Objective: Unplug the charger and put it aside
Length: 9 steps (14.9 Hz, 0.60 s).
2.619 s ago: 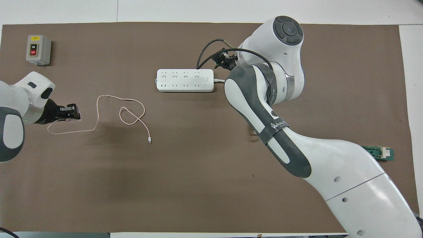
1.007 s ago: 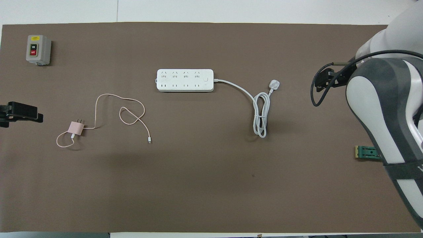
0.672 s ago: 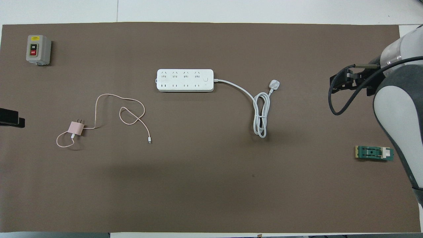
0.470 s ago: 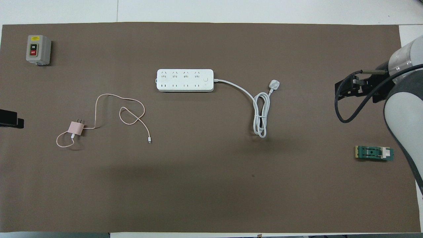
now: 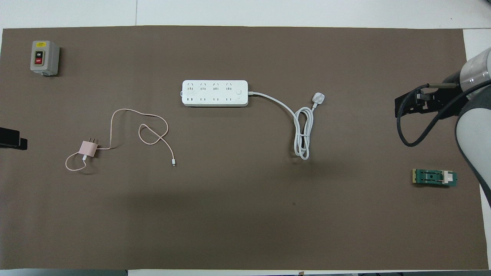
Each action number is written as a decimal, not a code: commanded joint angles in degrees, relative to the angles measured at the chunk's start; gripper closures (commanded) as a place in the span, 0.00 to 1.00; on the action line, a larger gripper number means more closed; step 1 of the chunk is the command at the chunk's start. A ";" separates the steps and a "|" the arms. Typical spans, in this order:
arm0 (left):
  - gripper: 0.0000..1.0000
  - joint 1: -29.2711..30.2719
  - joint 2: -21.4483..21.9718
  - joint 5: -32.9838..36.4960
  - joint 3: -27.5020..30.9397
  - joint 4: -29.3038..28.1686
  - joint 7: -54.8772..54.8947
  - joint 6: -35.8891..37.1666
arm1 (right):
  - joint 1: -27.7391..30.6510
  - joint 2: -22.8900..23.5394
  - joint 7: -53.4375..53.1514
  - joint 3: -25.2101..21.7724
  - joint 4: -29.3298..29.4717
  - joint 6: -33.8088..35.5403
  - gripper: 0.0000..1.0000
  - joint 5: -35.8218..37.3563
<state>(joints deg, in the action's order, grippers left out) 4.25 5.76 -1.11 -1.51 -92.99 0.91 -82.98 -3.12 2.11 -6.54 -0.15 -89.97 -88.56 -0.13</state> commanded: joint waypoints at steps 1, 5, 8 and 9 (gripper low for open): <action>0.00 -0.64 -4.00 0.67 -0.59 5.72 -0.74 3.17 | 1.35 -2.46 1.53 0.76 -0.91 1.20 0.00 1.19; 0.00 -2.49 -1.98 0.67 -0.77 1.42 0.14 1.33 | 2.50 -2.98 2.41 0.85 -0.82 1.20 0.00 1.19; 0.00 -2.75 -1.36 0.67 -0.95 -0.08 1.11 -0.60 | 2.50 -2.90 2.15 0.85 -0.82 -0.46 0.00 0.93; 0.00 -3.88 -1.19 0.59 -0.86 -0.26 1.11 -0.61 | 2.50 -2.90 2.15 0.85 -0.99 -1.69 0.00 0.92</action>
<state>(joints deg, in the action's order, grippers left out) 1.87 2.98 -1.13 -2.70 -91.21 1.29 -82.37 -1.58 -0.11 -5.54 -0.12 -89.97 -88.24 -0.12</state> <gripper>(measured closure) 0.000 0.000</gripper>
